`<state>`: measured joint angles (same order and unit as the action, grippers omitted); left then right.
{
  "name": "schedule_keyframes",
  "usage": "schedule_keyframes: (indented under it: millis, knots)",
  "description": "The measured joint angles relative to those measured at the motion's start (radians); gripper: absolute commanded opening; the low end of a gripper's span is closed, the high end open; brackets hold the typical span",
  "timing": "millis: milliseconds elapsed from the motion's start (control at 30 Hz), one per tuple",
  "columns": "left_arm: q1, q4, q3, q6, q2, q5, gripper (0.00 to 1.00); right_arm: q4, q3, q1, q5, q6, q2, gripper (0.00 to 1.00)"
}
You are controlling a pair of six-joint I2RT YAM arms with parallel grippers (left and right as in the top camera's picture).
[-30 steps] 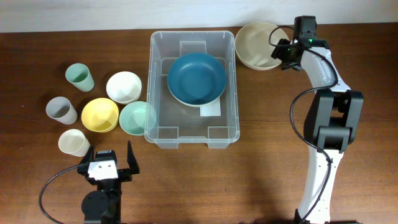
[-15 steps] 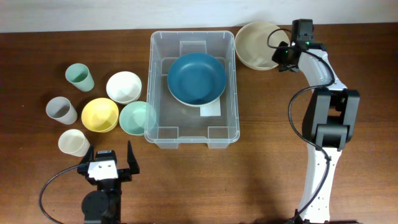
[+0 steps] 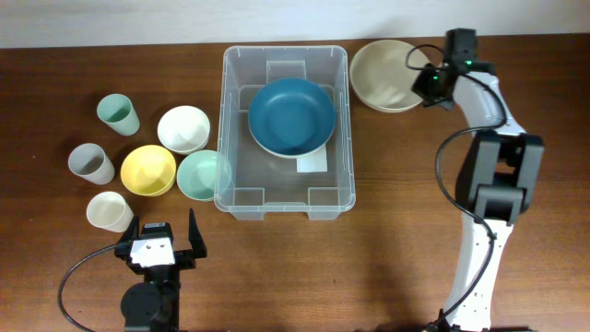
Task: Pack container
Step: 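Move the right gripper to the back cream plate and grasp its rim, then lift the back cream plate and lower it onto the stack in the container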
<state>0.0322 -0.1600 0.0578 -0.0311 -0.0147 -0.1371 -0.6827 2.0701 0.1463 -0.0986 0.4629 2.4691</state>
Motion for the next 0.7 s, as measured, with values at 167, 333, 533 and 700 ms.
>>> schedule_keyframes:
  millis: [167, 333, 533, 700]
  knots:
    - [0.0, 0.0, 0.0, 0.0, 0.0, 0.0, 1.0, -0.071, 0.0, 0.085, 0.013, -0.042, -0.111, 0.04]
    - [0.0, 0.0, 0.0, 0.0, 0.0, 0.0, 1.0, -0.12, 0.0, 0.113, 0.026, -0.134, -0.344, 0.04]
    - [0.0, 0.0, 0.0, 0.0, 0.0, 0.0, 1.0, -0.185, 0.0, -0.026, -0.026, -0.256, -0.54, 0.04]
    - [0.0, 0.0, 0.0, 0.0, 0.0, 0.0, 1.0, -0.237, 0.0, -0.237, -0.051, -0.341, -0.583, 0.04]
